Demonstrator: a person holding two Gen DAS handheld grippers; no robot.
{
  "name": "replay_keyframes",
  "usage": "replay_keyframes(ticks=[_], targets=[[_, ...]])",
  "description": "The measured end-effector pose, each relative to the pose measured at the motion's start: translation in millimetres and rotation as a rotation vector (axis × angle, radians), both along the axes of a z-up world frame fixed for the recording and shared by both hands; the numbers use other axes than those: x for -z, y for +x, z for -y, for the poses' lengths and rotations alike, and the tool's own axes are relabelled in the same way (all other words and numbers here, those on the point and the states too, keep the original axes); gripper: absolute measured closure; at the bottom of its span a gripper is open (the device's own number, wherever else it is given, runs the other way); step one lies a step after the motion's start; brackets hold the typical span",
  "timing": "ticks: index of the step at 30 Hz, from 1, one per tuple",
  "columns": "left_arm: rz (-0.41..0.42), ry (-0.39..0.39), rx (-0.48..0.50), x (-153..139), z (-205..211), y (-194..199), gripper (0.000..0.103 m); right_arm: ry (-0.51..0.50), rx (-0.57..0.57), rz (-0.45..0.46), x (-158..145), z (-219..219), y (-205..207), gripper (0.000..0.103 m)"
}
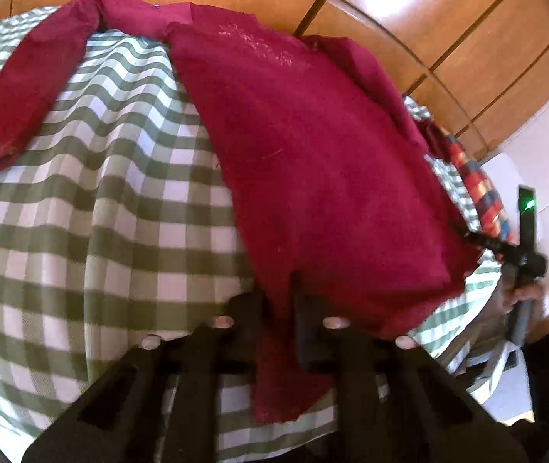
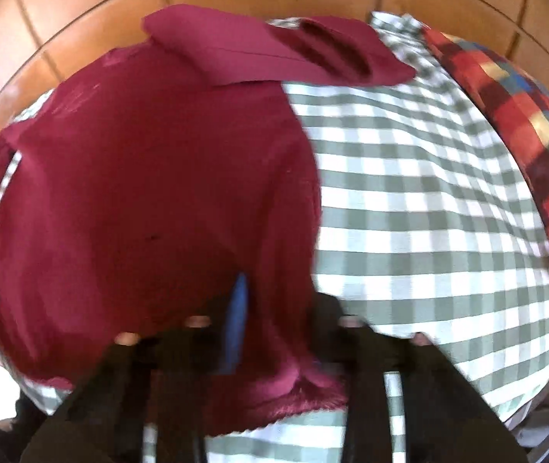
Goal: Fold small clothes
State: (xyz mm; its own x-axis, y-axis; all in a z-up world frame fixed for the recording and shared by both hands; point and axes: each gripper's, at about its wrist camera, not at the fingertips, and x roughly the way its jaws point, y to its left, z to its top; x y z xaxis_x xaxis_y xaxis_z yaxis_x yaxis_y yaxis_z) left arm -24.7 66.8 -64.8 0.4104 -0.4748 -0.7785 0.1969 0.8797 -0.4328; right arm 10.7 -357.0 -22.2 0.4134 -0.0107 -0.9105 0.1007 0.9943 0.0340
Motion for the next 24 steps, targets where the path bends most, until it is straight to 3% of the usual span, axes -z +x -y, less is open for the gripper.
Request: replay_keyframes(ticks=[5,8,11,15,16,17,18,20,21,22,24], targets=[[0.159,0.037,-0.015,-59.7,-30.1,-7.9,0.096,0.03,-0.101,0.099,-48.2,-25.2,-21.6,0.093],[0.21,0.097,0.0,-83.1,-49.4,-15.5,0.098,0.037,-0.18,0.083,-56.1,-36.7,-44.8,0.093],[0.172,0.156,0.04,-76.1,-56.1,-29.0,0.098,0.044,-0.235,-0.018,-35.2,-52.2,-74.3,0.093],[0.033,0.268,0.048,-32.9,-61.2,-37.9,0.098,0.059,-0.276,-0.109,-8.0,-66.6,-100.5,0.094],[0.012,0.278,0.026,-28.9,-65.3,-33.9,0.092,0.071,-0.275,-0.109,-8.7,-68.1,-102.9,0.094],[-0.008,0.243,-0.024,-25.7,-74.2,-30.8,0.077,0.084,-0.274,-0.107,-10.5,-66.7,-101.4,0.094],[-0.011,0.2,-0.069,-27.6,-82.1,-28.0,0.073,0.104,-0.27,-0.105,-13.2,-63.8,-98.8,0.09],[0.037,0.118,-0.138,-40.6,-92.7,-22.8,0.07,0.144,-0.243,-0.078,-24.3,-51.0,-89.5,0.065],[0.063,0.102,-0.15,-47.2,-93.1,-20.0,0.069,0.121,-0.201,-0.026,-34.2,-40.4,-83.2,0.045],[0.092,0.094,-0.15,-53.6,-89.7,-14.5,0.066,0.1,-0.168,0.013,-40.5,-33.2,-79.6,0.037],[0.123,0.089,-0.147,-58.1,-78.9,-6.2,0.064,0.061,-0.067,0.1,-54.7,-9.1,-63.3,0.037]])
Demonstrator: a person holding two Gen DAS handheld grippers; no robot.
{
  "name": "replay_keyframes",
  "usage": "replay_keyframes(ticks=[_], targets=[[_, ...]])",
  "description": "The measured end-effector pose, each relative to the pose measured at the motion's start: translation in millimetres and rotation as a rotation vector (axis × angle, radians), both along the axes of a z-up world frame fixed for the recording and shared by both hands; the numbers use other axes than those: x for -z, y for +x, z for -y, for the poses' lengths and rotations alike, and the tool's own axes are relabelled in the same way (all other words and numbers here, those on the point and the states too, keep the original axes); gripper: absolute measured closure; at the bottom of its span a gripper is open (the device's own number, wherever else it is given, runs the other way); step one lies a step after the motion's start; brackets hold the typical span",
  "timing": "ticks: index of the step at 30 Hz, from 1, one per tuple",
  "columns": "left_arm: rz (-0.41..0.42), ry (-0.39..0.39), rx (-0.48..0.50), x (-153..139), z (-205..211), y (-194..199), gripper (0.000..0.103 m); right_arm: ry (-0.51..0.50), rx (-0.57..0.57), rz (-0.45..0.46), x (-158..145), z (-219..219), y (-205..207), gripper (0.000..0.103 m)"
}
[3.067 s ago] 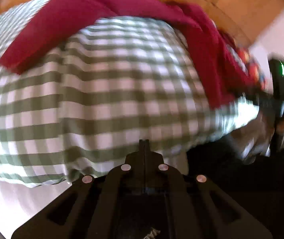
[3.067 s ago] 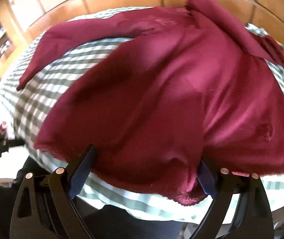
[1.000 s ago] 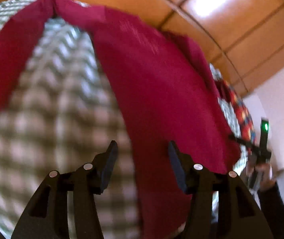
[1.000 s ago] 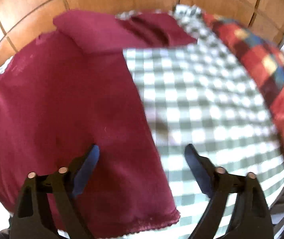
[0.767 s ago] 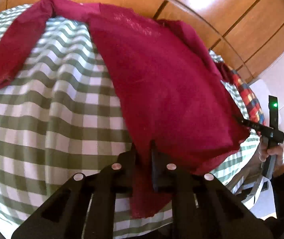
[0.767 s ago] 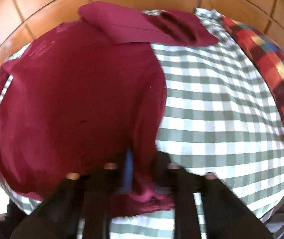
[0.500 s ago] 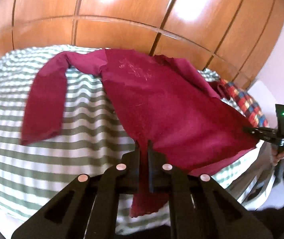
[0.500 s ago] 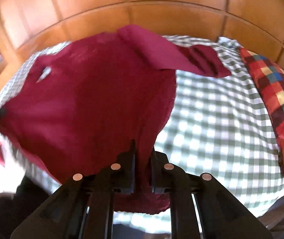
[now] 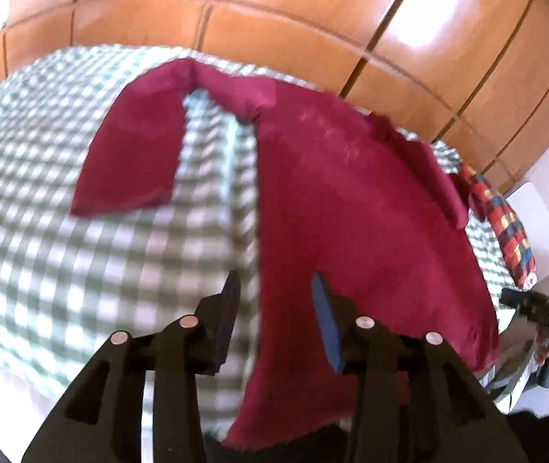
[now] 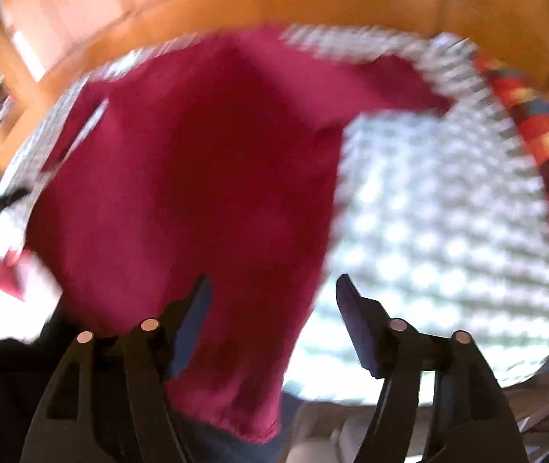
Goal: Fold small clothes
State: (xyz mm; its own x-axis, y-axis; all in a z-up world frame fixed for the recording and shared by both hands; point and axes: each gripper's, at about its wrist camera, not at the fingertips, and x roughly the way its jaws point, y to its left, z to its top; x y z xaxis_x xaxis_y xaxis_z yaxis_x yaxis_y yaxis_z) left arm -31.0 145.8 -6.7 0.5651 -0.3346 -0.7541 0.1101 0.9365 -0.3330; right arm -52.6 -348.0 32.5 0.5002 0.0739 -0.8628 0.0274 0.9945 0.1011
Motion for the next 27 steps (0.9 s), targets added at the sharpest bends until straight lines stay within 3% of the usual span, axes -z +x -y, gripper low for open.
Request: replay_keyframes(ticks=[2,4,6,12,14,15,16,18,23,27], targets=[[0.01,-0.036,0.032,1.2,20.5,12.9,0.06,-0.075,0.062,0.066,-7.8,15.2,16.1,0.037],[0.022,-0.02,0.059,2.8,39.9,22.2,0.052,-0.197,0.096,0.107,-8.4,23.6,36.9,0.037],[0.043,0.017,0.094,6.2,68.8,31.9,0.05,-0.273,0.111,0.121,-3.3,31.0,57.5,0.037],[0.018,0.022,0.194,16.8,130.4,48.8,0.046,-0.352,0.13,0.133,18.7,36.0,120.6,0.037],[0.016,0.049,0.221,22.2,144.2,50.1,0.037,-0.409,0.115,0.118,27.8,34.9,138.1,0.037],[0.026,0.078,0.229,24.3,151.6,51.3,0.033,-0.445,0.104,0.096,32.2,33.1,146.0,0.046],[0.037,0.101,0.232,25.7,157.3,52.2,0.031,-0.478,0.098,0.073,33.3,33.8,152.7,0.076],[0.044,0.145,0.245,30.1,165.8,53.5,0.027,-0.52,0.106,0.067,30.0,39.7,160.1,0.097],[0.026,0.154,0.236,43.6,165.0,55.2,0.017,-0.479,0.222,0.187,-30.7,76.6,150.1,0.097],[0.038,0.176,0.247,46.9,169.9,53.6,0.014,-0.4,0.395,0.232,-75.0,136.2,142.9,0.097]])
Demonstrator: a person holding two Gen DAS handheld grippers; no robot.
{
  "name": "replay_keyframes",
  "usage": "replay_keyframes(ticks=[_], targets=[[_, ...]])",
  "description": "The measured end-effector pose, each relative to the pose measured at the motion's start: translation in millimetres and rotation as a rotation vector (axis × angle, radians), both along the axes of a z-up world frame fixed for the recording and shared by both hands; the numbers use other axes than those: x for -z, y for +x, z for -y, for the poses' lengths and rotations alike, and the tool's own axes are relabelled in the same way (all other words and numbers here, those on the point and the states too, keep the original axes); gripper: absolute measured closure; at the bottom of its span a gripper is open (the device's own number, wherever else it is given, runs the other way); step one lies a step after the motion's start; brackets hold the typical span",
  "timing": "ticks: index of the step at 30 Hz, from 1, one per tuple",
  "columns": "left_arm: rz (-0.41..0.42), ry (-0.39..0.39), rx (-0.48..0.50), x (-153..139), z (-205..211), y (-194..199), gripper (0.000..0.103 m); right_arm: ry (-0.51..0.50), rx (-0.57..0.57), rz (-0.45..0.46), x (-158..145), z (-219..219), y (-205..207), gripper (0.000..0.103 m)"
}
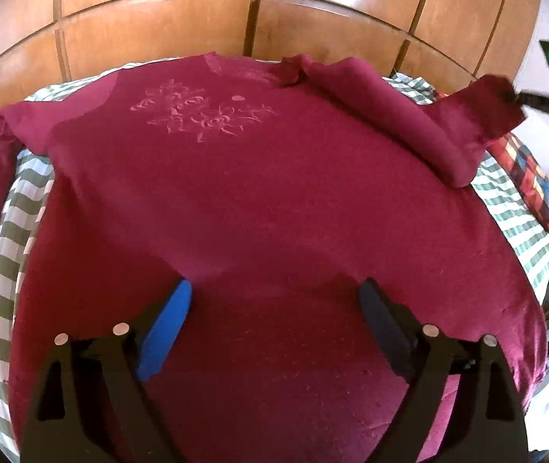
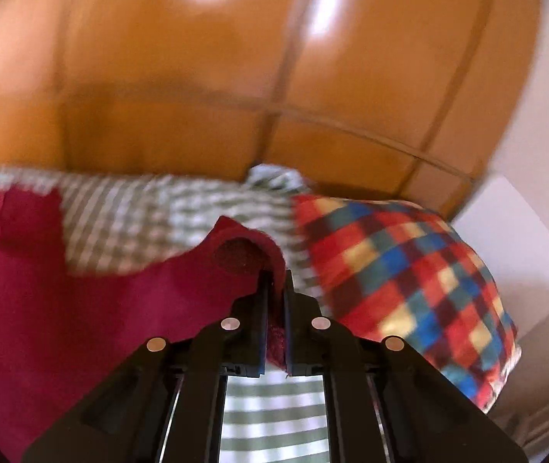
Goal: Fold small clothes
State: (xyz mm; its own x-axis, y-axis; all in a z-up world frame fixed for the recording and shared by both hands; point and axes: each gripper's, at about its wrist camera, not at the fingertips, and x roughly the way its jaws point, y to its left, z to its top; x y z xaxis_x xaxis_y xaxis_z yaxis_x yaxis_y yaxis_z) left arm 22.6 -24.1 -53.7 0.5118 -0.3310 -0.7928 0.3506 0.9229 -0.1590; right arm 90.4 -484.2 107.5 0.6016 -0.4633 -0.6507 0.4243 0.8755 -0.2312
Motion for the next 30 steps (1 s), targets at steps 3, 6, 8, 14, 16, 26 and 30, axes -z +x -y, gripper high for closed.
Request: replay_keyframes(ticks=[3,6,8,14,16,26,30], targets=[[0.002,0.0,0.0,0.6,1.5,-0.8,0.014,0.01,0.106,0.019,-11.2,40.9,1.7,0.102],[0.004,-0.001,0.0,0.7,0.6,-2.3,0.014,-0.022,0.248,-0.023,-0.6,87.9,2.8,0.102],[0.006,0.004,0.001,1.6,0.6,-2.8,0.013,-0.041,0.319,-0.068,12.8,109.1,0.6,0.102],[0.005,0.016,0.003,3.6,4.2,-1.4,0.009,-0.085,0.503,-0.19,62.6,169.6,-14.6,0.102],[0.005,0.022,0.004,4.6,5.5,-1.0,0.008,-0.066,0.527,-0.219,79.3,181.3,-16.6,0.102],[-0.033,-0.036,-0.022,-5.4,-2.9,3.0,0.008,-0.068,0.526,-0.191,80.6,177.3,-22.7,0.039],[-0.022,-0.128,-0.144,-25.1,-47.3,-0.7,0.009,-0.051,0.427,-0.052,46.8,132.4,-33.2,0.03]])
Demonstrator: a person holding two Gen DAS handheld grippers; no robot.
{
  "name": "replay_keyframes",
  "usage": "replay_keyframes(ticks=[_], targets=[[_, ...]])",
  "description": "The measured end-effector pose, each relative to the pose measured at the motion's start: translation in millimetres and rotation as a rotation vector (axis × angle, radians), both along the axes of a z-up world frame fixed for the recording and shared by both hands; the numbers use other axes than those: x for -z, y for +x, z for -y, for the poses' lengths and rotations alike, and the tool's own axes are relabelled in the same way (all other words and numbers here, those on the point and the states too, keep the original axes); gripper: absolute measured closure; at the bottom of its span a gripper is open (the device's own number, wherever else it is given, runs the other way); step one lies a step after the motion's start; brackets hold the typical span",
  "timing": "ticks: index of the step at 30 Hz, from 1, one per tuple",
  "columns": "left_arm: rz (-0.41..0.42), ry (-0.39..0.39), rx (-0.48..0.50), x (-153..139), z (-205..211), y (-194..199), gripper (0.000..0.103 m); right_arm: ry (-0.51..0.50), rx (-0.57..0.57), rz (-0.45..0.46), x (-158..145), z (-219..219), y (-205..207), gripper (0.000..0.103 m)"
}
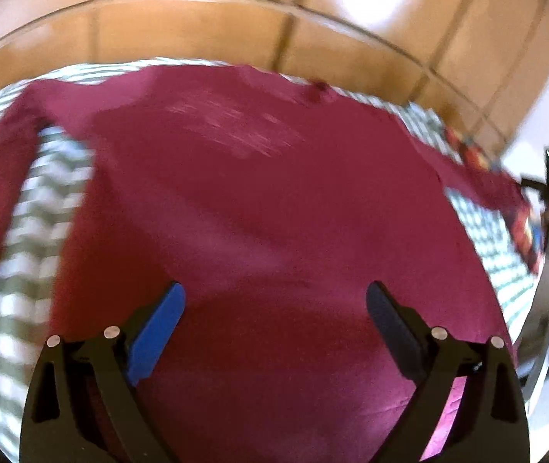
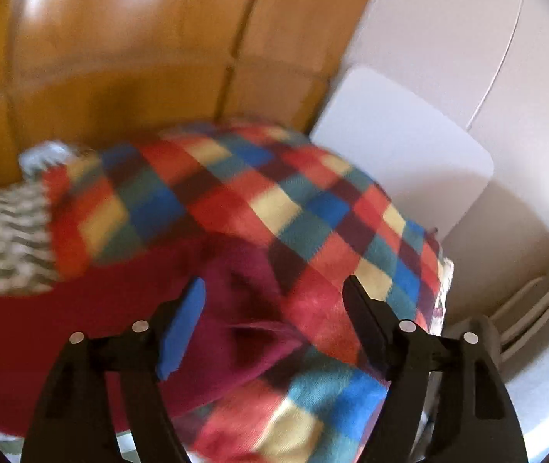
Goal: Fold small clothes
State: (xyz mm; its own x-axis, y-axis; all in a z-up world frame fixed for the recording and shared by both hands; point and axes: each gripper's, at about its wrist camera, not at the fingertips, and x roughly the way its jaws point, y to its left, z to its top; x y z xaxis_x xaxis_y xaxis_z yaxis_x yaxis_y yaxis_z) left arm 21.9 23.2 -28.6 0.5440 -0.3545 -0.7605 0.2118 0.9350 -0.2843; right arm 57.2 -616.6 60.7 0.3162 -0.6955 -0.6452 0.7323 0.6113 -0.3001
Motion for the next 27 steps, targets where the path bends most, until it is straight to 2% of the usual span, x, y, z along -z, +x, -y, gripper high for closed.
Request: replay_keyframes(ticks=[2,5,9,11,13,16,19,21,22,23,24,27], targets=[[0.013,-0.033,-0.092,-6.7,-32.6,-3.3,0.011,0.052,-0.099,0.035,-3.5,-34.7,6.0,0.021],[0.002,-0.054,-0.262,-8.0,-91.9,-11.8,0.023,0.132,-0.267,0.052,4.3,-95.5,20.5,0.02],[-0.042,-0.072,-0.501,1.7,-166.9,-27.0,0.024,0.257,-0.515,0.04,29.9,-203.7,47.5,0.02],[-0.08,-0.14,-0.638,12.1,-207.5,-35.3,0.024,0.296,-0.61,0.026,42.7,-250.0,57.3,0.02],[-0.097,-0.216,-0.715,20.1,-236.6,-39.6,0.024,0.331,-0.705,0.006,55.5,-303.2,65.1,0.02],[-0.09,-0.243,-0.721,24.4,-248.5,-32.6,0.023,0.35,-0.801,-0.027,72.5,-362.4,74.8,0.02],[-0.071,-0.156,-0.657,26.4,-239.9,-11.8,0.027,0.361,-0.849,-0.062,89.9,-402.4,78.4,0.02],[-0.075,-0.094,-0.628,28.8,-240.2,1.4,0.05,0.379,-0.844,-0.082,100.3,-407.8,80.5,0.019],[-0.083,-0.065,-0.611,29.1,-237.6,5.7,0.074,0.363,-0.834,-0.079,106.0,-409.9,79.1,0.017],[-0.089,-0.023,-0.594,28.9,-236.0,12.0,0.09,0.349,-0.835,-0.067,108.8,-406.0,77.7,0.016],[-0.083,-0.004,-0.58,27.0,-235.4,13.7,0.094,0.352,-0.833,-0.056,110.6,-404.6,77.2,0.015],[-0.011,0.137,-0.582,4.7,-245.6,21.8,0.096,0.371,-0.832,-0.053,111.9,-401.3,79.1,0.013]])
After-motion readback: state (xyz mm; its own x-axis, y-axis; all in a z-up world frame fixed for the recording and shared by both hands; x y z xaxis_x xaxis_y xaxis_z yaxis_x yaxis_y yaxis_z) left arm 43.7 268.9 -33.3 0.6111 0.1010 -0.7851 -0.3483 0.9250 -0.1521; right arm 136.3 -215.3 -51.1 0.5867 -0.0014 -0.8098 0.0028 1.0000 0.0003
